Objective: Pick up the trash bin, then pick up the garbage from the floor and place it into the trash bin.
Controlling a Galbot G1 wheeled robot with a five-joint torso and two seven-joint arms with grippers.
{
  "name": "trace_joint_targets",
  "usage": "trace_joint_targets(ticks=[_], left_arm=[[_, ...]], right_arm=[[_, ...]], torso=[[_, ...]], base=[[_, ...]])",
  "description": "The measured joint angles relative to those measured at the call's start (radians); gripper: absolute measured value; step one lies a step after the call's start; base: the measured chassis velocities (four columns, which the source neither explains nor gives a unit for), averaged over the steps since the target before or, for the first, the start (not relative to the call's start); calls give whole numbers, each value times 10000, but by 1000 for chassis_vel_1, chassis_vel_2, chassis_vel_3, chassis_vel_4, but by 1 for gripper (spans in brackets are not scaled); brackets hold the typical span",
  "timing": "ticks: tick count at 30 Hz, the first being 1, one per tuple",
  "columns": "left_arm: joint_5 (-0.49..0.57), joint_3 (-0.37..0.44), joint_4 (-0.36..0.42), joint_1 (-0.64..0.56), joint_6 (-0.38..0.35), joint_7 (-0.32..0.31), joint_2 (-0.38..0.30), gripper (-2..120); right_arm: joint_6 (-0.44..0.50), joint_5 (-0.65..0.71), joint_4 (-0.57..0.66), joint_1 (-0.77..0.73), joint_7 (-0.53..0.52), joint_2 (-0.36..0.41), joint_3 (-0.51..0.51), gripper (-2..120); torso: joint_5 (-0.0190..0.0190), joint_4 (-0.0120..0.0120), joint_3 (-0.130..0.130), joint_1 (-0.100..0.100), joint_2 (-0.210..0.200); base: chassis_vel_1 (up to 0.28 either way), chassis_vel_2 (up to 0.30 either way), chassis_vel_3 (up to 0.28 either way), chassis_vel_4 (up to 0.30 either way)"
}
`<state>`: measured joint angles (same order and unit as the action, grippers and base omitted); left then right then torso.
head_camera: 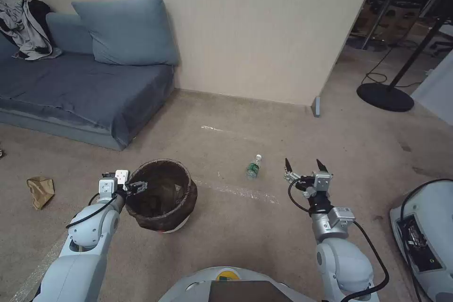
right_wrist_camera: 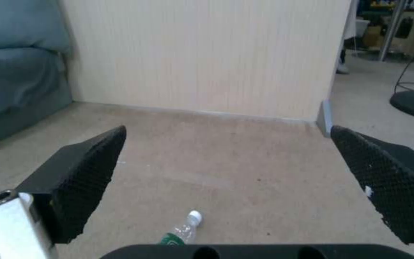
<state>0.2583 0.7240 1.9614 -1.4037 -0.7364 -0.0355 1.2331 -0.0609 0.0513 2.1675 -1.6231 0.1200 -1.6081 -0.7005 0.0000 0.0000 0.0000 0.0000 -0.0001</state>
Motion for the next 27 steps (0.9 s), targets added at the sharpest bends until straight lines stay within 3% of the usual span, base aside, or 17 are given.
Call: trace_joint_targets(ticks=[23,26,27], left_arm=[[-414,-177,-386,-105,15,172,187,99],[-413,-178,-412,-95,15,182,189,90],[-398,-178,-421,-90,15,210,183,81]], right_arm=[[-78,104,-22,46,-212,0,227,100],[-111,152,5,58,-219,0,217,100],[-133,199,17,62,-223,0,223,100]], torso=[[2,0,0,0,0],[1,0,0,0,0],[1,-1,0,0,0]], base=[[0,0,0,0],[0,0,0,0],[0,0,0,0]])
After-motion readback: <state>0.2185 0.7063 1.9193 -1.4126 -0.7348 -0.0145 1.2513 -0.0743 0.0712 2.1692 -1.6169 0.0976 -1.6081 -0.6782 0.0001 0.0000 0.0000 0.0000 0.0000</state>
